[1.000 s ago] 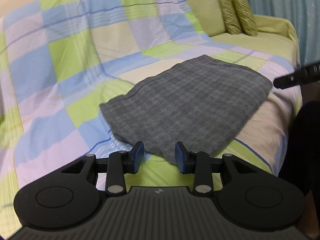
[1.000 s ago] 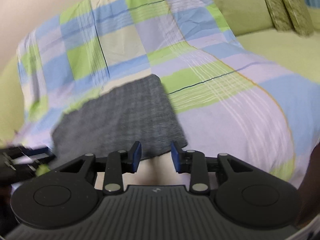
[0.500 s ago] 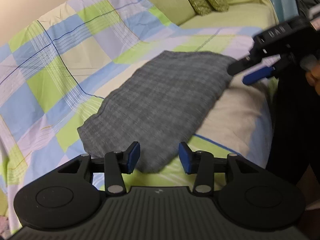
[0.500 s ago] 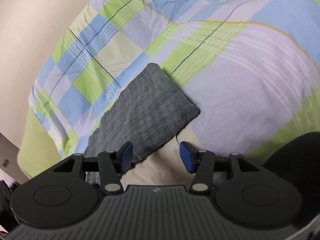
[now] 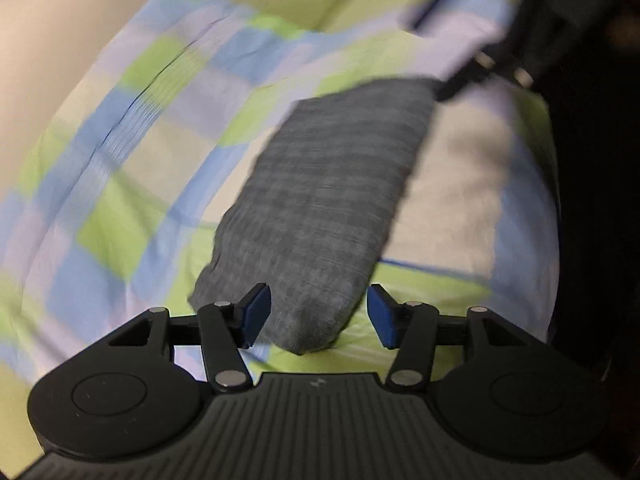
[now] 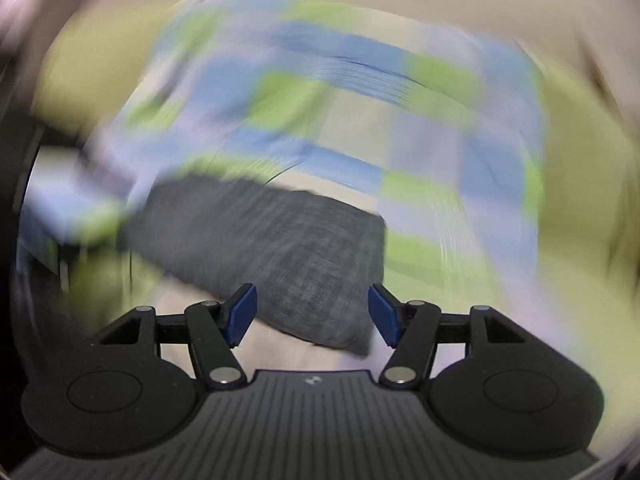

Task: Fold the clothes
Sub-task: 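Grasp one shirt end with the left gripper while the right gripper grasps the other, then carry the folded shirt with both grippers onto the blue and brown clothes stack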

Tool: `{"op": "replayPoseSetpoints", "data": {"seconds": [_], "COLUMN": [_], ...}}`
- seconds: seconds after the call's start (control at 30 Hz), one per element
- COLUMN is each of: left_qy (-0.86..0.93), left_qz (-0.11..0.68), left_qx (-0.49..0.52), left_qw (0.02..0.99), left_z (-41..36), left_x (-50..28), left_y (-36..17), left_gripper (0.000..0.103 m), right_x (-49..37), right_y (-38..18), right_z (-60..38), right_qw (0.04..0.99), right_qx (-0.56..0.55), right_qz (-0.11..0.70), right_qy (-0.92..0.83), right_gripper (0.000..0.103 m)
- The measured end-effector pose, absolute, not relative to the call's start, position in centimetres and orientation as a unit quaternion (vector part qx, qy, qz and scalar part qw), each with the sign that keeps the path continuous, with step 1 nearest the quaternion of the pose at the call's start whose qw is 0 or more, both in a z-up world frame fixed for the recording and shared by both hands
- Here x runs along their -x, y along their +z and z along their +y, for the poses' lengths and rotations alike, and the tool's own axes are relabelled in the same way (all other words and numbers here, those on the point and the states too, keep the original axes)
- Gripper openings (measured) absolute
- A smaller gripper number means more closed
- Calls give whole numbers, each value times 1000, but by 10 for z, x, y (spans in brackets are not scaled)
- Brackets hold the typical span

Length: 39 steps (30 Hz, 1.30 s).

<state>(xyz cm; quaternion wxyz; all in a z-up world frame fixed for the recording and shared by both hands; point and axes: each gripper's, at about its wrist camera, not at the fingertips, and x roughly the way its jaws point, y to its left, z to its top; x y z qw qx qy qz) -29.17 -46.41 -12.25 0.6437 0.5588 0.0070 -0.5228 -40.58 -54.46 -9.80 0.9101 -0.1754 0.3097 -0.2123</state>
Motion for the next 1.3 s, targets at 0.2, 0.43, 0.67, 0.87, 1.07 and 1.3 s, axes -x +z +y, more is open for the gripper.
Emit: {"op": "replayPoseSetpoints", "data": {"seconds": [0.2,0.43,0.67,0.87,1.07,1.3], "left_qy": [-548,-544,-534,-545,-601,-649], "left_qz": [-32,-73,-95,-79,-66,-115], "left_qx": [-565,-545,-564,-596,-589,-594], "left_qw": [616,633,623,585,536,462], "left_z": [-474,-477,-481,-487,-468,-435], "left_x": [283,264,263,259,266,308], "left_y": [-139,-159,-169,-166,-89,-18], "left_gripper": [58,59,47,11,11,11], "right_x": [369,350,361,356,372,430], "right_y": [-129,-164,-180,-177,-110,-39], "right_z": [-530,-527,-546,-552,-528,-468], "right_qw": [840,782,749,766,774,781], "right_qx": [354,470,523,497,476,427], "right_qz": [374,380,380,391,397,431], "right_qy": [-170,-151,-141,-116,-130,-147], "right_gripper": [58,58,41,15,12,12]}}
